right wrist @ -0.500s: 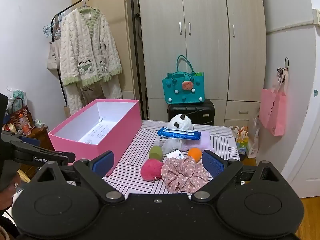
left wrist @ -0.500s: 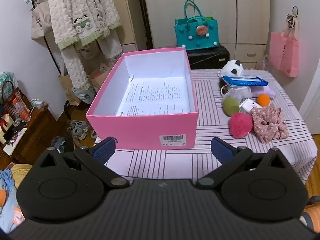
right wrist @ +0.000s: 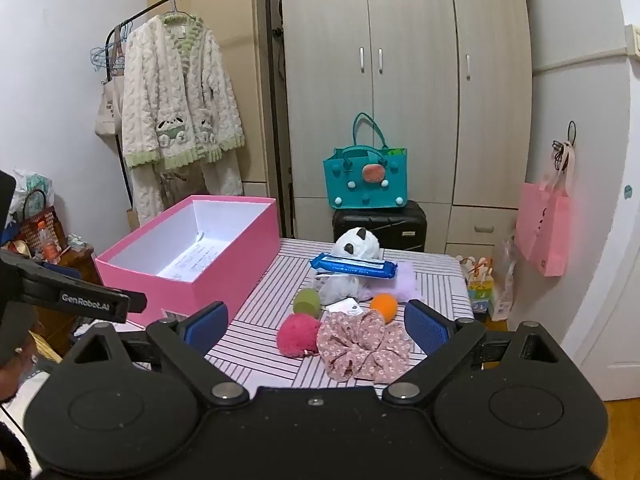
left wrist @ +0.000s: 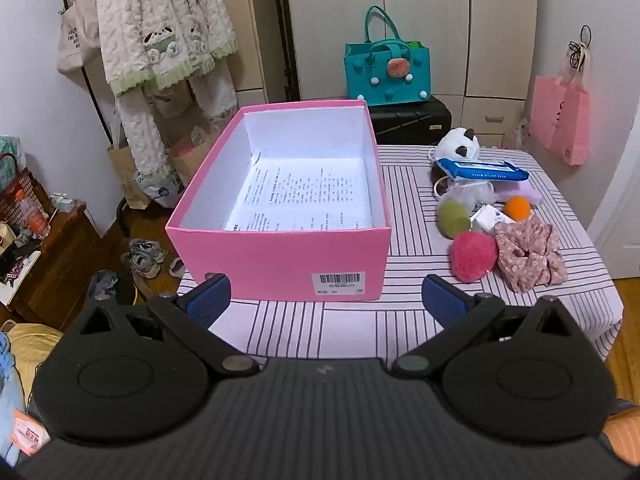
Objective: Organize soft objects
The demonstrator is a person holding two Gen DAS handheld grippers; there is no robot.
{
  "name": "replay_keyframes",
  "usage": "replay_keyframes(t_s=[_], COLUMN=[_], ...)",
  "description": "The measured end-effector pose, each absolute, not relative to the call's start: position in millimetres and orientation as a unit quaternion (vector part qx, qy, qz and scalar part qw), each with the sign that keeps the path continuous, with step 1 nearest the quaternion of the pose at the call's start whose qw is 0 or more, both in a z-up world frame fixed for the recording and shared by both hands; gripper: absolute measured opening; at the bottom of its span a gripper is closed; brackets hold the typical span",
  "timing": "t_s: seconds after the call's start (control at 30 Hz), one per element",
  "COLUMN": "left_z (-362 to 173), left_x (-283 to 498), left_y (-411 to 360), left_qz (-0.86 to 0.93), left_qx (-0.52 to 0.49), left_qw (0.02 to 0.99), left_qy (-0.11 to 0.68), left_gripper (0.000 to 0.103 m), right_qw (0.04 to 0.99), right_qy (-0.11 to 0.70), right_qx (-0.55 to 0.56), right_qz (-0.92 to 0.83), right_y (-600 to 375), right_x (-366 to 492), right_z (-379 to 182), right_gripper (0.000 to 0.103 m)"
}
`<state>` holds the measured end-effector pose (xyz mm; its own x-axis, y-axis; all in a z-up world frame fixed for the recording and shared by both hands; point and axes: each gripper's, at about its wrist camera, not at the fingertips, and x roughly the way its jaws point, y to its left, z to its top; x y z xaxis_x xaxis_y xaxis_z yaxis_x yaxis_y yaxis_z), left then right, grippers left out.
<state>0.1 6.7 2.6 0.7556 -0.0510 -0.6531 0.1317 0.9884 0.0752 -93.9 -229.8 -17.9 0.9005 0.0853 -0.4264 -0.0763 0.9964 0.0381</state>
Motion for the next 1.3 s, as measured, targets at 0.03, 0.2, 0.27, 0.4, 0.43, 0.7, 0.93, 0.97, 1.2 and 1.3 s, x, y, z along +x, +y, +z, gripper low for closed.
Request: replay_keyframes(t_s=[0.03, 0.2, 0.27, 0.4, 0.43, 0.7, 0.93, 0.97, 1.2, 1.3], left_z=[3, 4, 6, 6, 6, 6, 5, 5, 1, -5], left_x=[0, -3, -6, -10, -11, -14, -21, -23, -35, -38], left_y=[7, 6, 6, 5, 4, 3, 7, 8, 17, 20], left_qz=[-0.047, -0.057, -0.056, -0.053, -0.052, -0.053, -0.05, -0.049, -0.064, -0.068], left_qx=[0.059, 0.06, 0.059, 0.071, 0.074, 0.08, 0.065, 0.062, 0.025, 0.011], left_qw=[0.935, 0.934, 0.936, 0.938, 0.938, 0.94, 0.949, 0.951, 0.962, 0.964], left_qy=[0.346, 0.349, 0.343, 0.336, 0.334, 0.326, 0.303, 0.298, 0.263, 0.256], left_gripper=[0.103, 0.103, 0.103, 0.103, 0.103, 0.103, 0.103, 0.103, 0.103, 0.103], right_qw=[0.975, 0.973, 0.973, 0.975, 0.974, 0.978, 0.981, 0.982, 0.984, 0.984], right_qy=[0.219, 0.222, 0.22, 0.216, 0.217, 0.203, 0.186, 0.184, 0.173, 0.17], right_qx=[0.009, 0.019, 0.021, 0.029, 0.032, 0.027, 0.014, 0.014, 0.029, 0.034], right_qz=[0.041, 0.055, 0.057, 0.052, 0.052, 0.049, 0.044, 0.043, 0.034, 0.034], right_y=[-230, -235, -236, -237, -238, -241, -234, -233, -233, -233], right_x=[-94, -90, -89, -88, -87, -91, -101, -102, -108, -110], right_z=[-19, -17, -18, -25, -26, -22, -23, -23, -30, -35], right_gripper=[0.097, 0.1, 0.101, 0.101, 0.101, 0.101, 0.101, 0.101, 0.101, 0.101])
